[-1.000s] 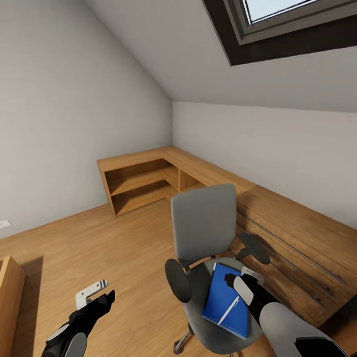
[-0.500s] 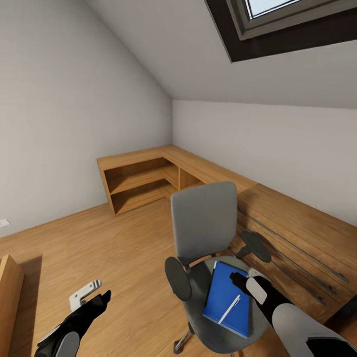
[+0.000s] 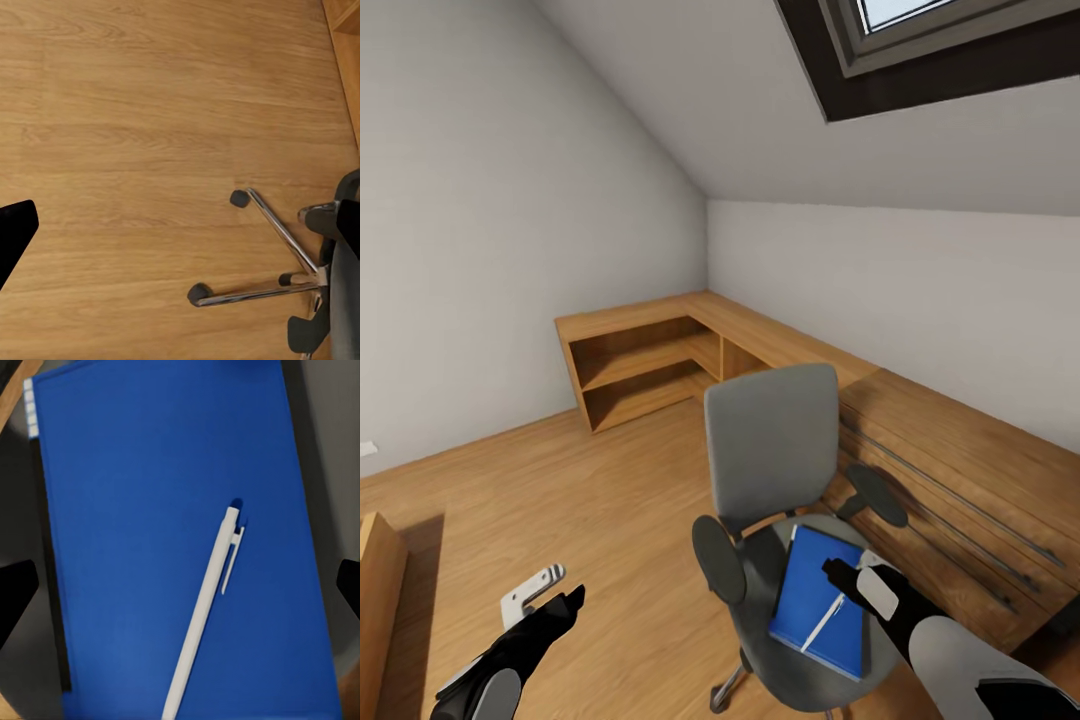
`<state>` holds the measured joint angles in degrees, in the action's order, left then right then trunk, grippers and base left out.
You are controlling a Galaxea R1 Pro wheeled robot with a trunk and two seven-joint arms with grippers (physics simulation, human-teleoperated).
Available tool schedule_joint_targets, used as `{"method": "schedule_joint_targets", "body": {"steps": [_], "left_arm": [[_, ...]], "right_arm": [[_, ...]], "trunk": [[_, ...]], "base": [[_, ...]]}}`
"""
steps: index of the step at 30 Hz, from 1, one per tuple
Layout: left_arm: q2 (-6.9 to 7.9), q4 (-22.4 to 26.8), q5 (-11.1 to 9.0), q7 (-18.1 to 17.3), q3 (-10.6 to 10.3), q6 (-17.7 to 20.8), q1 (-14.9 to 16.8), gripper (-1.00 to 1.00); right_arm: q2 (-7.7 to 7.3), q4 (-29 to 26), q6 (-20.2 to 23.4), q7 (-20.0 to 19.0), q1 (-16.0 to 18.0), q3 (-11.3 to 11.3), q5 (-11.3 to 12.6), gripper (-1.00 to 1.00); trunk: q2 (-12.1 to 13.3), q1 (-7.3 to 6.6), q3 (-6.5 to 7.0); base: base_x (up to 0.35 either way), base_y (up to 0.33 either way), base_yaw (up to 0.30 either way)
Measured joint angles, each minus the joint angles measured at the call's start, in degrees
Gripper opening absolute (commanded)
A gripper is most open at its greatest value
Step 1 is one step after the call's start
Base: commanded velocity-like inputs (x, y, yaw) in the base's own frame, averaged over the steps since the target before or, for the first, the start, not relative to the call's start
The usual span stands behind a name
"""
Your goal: In the bedroom, organize the workspace by keeping the computer under the desk, ensuring the monitor is on the desk, placing the keyboard on the desk next to the monitor, placing the mouse on the desk next to the keyboard, moving the folder from the swivel chair onto the desk next to the mouse, stacking the notebook on top of the folder with the pen on top of the notebook, and positioning the swivel chair next to the desk.
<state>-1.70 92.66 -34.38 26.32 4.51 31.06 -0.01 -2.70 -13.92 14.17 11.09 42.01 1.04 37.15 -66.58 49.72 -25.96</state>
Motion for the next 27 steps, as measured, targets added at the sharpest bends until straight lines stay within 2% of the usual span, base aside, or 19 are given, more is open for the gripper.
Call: {"method": "schedule_joint_targets", "body": {"steps": [8,20,27], "left_arm": [[-0.02,0.01,0.0,0.0,0.09,-0.09,0.0,1.0],[-0.02,0.01,0.0,0.0,0.1,-0.1,0.0,1.0],[-0.02,0.02,0.0,0.0,0.02,-0.1,0.0,1.0]], "right_arm": [[-0.01,0.17,-0.07,-0.13,0.0,-0.01,0.0,1.0],[0.1,0.19,-0.53,-0.73,0.0,0.1,0.01,1.0],[0.0,0.26,-0.63,-4.22,0.0,0.07,-0.11,1.0]], "trunk": [[-3.21,1.77,-1.44],[-8.03,4.39,-3.59],[-10.84,5.93,-4.85]], "base": [[-0.2,0.0,0.0],[-0.015,0.0,0.0],[0.0,0.0,0.0]]}}
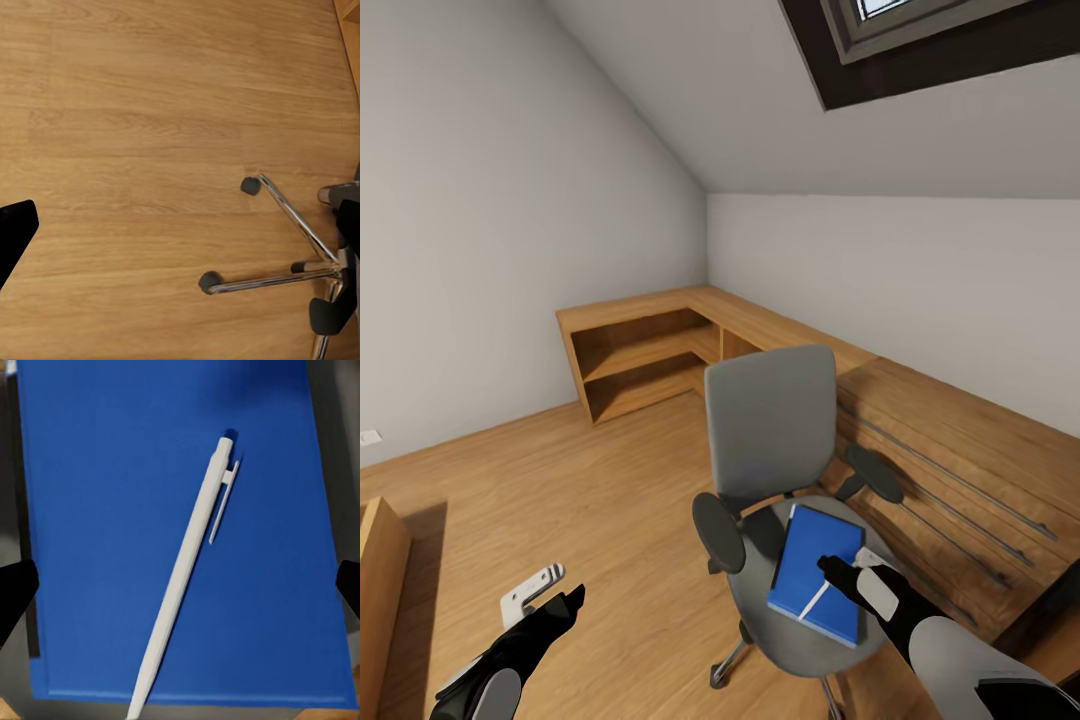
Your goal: In the bedroom, organize the workspace by keeping the computer under the desk, ensuring the monitor is on the desk, placing the keyboard on the desk next to the monitor, placing the mouse on the desk next to the keyboard, moving the folder from the swivel chair onto the desk next to the mouse, stacking the notebook on top of the folder with the pen on top of the notebook, and positioning the swivel chair next to the desk.
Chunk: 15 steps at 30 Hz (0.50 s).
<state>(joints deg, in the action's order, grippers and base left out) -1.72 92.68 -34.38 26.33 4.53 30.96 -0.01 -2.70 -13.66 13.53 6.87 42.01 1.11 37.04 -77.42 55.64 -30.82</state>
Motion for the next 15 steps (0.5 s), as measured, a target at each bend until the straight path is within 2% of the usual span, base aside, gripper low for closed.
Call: {"method": "schedule_joint_targets", "body": {"steps": [15], "left_arm": [[0.0,0.01,0.0,0.0,-0.01,0.0,0.0,1.0]], "right_arm": [[-0.1,0.02,-0.03,-0.87,0.0,0.0,-0.02,1.0]], "trunk": [[-6.02,3.3,-2.69]], "base": [[0.0,0.0,0.0]]}}
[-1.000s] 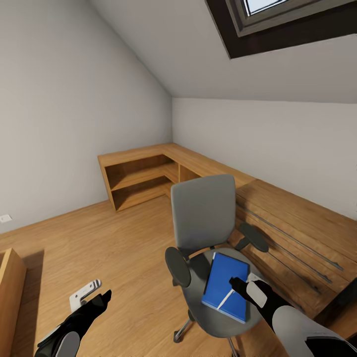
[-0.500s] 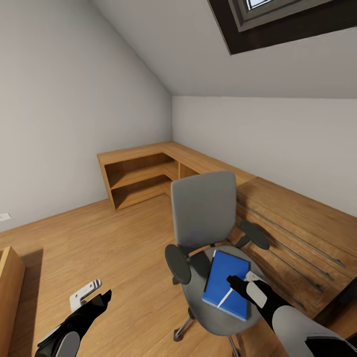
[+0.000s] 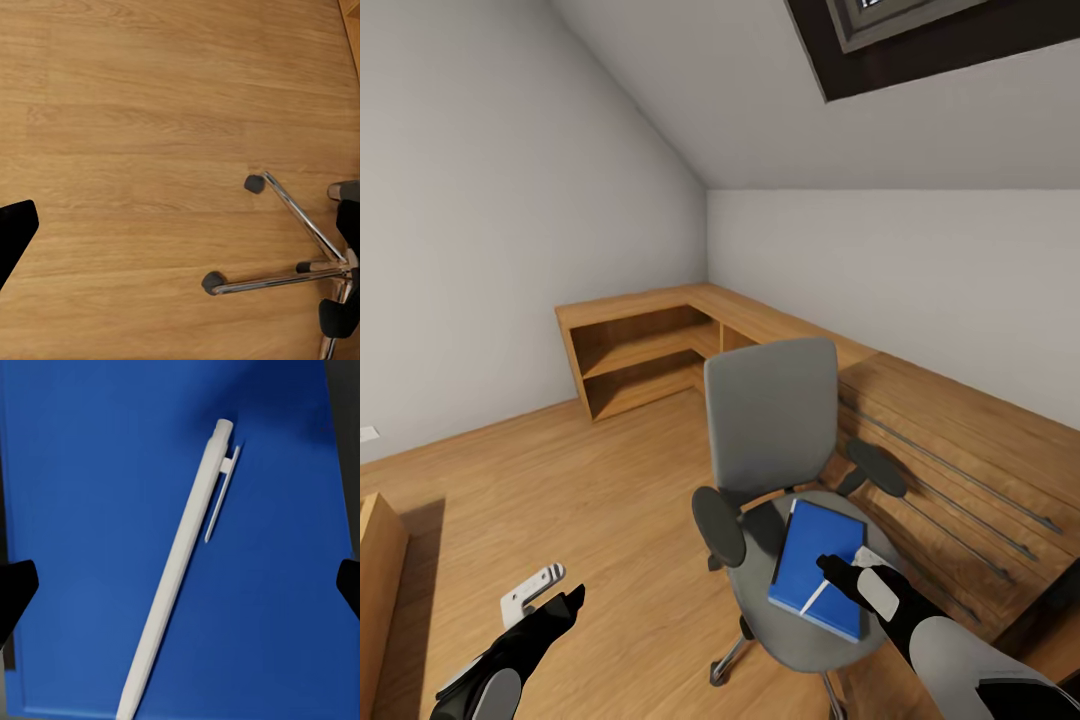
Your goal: In the bedroom, organize the workspace by keeping the computer under the desk, ensuring the monitor is on the desk, placing the keyboard on the desk next to the monitor, placing the mouse on the desk next to the keyboard, moving the folder from the swivel chair onto the desk next to the mouse, stacking the notebook on top of the folder with the pen on top of the notebook, and positioning the swivel chair next to the desk.
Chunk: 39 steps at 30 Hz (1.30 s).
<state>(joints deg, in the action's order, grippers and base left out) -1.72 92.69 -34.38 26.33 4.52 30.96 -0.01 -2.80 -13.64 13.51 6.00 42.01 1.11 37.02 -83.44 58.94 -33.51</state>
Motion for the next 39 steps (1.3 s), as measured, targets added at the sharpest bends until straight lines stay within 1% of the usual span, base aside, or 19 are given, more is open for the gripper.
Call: {"method": "schedule_joint_targets", "body": {"steps": [7,19,22,23,25,39], "left_arm": [[0.0,-0.03,0.0,0.0,0.0,0.0,0.0,1.0],[-0.02,-0.05,0.0,0.0,0.0,0.11,0.0,1.0],[-0.05,-0.03,0.0,0.0,0.0,0.14,0.0,1.0],[-0.06,-0.04,0.0,0.0,0.0,0.15,0.0,1.0],[-0.03,-0.05,0.0,0.0,0.0,0.17,0.0,1.0],[-0.08,-0.06,0.0,0.0,0.0,0.17,0.0,1.0]], "right_arm": [[0.0,0.0,-0.05,0.0,0.0,0.0,0.0,1.0],[0.34,0.03,-0.76,0.09,0.0,0.1,-0.03,1.0],[0.9,0.12,-2.29,0.31,0.0,0.2,-0.16,1.0],[1.29,0.25,-3.03,0.4,0.0,0.23,-0.27,1.0],[1.52,0.34,-3.37,0.51,0.0,0.29,-0.34,1.0],[1.67,0.42,-3.66,0.62,0.0,0.32,-0.47,1.0]], "trunk": [[-2.81,1.54,-1.26],[-2.82,1.54,-1.26],[-2.82,1.54,-1.26],[-2.82,1.54,-1.26],[-2.82,1.54,-1.26],[-2.82,1.54,-1.26]], "base": [[0.0,0.0,0.0],[0.0,0.0,0.0],[0.0,0.0,0.0],[0.0,0.0,0.0],[0.0,0.0,0.0],[0.0,0.0,0.0]]}}
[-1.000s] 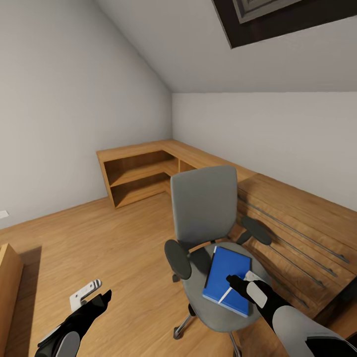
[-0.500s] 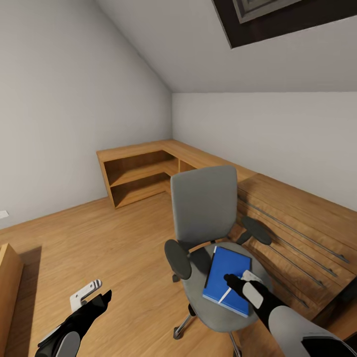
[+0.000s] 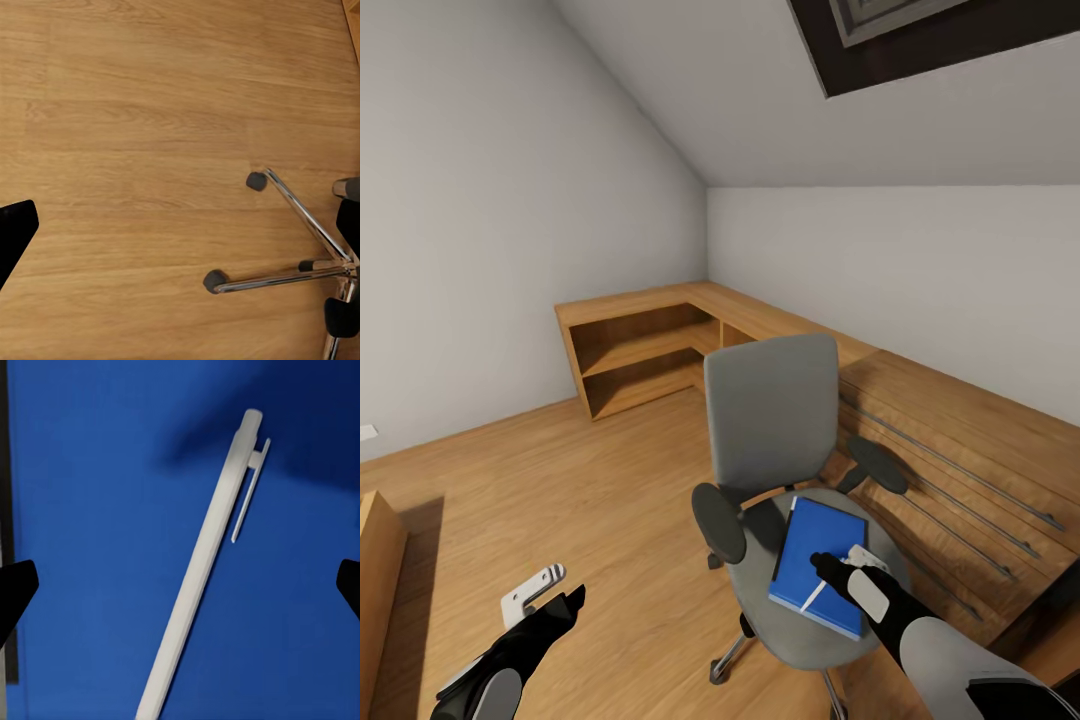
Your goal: In the bedroom, organize the workspace by keeping the computer under the desk, ensuring the monitor is on the desk, placing the keyboard on the desk next to the monitor, placing the mouse on the desk next to the keyboard, moving the folder from the swivel chair onto the desk next to the mouse, stacking the notebook on top of the folder with the pen on top of the notebook, and positioning the swivel chair next to the desk.
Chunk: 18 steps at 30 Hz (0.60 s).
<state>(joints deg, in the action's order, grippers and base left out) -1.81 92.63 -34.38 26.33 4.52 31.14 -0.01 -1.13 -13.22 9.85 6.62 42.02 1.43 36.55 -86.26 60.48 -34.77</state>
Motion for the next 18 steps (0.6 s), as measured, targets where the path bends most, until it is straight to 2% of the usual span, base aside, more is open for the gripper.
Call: {"method": "schedule_joint_targets", "body": {"steps": [18], "left_arm": [[-0.01,0.01,0.0,0.0,-0.08,-0.03,0.0,1.0]], "right_arm": [[0.44,0.02,-1.43,1.78,0.0,0.15,-0.14,1.0]], "trunk": [[0.0,0.0,0.0]], "base": [[0.0,0.0,0.0]]}}
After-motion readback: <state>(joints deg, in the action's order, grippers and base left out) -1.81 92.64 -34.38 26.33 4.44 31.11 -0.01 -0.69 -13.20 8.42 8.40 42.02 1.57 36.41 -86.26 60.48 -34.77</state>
